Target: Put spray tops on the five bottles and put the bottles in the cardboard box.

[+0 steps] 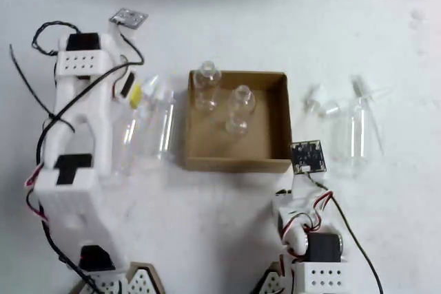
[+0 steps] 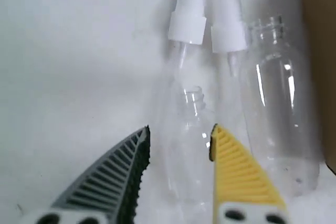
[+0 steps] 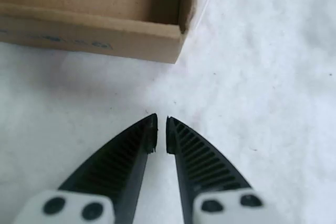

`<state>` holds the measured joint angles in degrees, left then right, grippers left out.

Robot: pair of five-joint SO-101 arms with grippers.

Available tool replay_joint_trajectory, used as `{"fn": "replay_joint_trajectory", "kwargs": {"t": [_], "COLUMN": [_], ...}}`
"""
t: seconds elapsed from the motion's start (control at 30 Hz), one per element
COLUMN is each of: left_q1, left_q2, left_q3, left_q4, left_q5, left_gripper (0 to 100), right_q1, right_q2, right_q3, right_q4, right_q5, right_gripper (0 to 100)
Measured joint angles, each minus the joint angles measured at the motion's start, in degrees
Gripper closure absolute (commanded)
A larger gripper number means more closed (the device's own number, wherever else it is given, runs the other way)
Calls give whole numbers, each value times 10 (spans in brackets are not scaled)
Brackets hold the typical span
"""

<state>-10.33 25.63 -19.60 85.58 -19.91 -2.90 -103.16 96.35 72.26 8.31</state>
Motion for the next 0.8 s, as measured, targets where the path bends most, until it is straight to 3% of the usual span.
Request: {"fn": "replay_joint_trajectory", "kwargs": {"t": [0.1,0.8], "left_q1": [0,5], "left_q2": [40,140], "left_q3": [-33,-49], "left_q4": [0,-31], "left_q5": [8,18], "left_gripper": [762,791], "right_q1": [0,0], "right_q2": [0,0], "right_q3": [0,0], "right_q4": [0,0], "right_q5": [0,0], "right_gripper": [984,984]}}
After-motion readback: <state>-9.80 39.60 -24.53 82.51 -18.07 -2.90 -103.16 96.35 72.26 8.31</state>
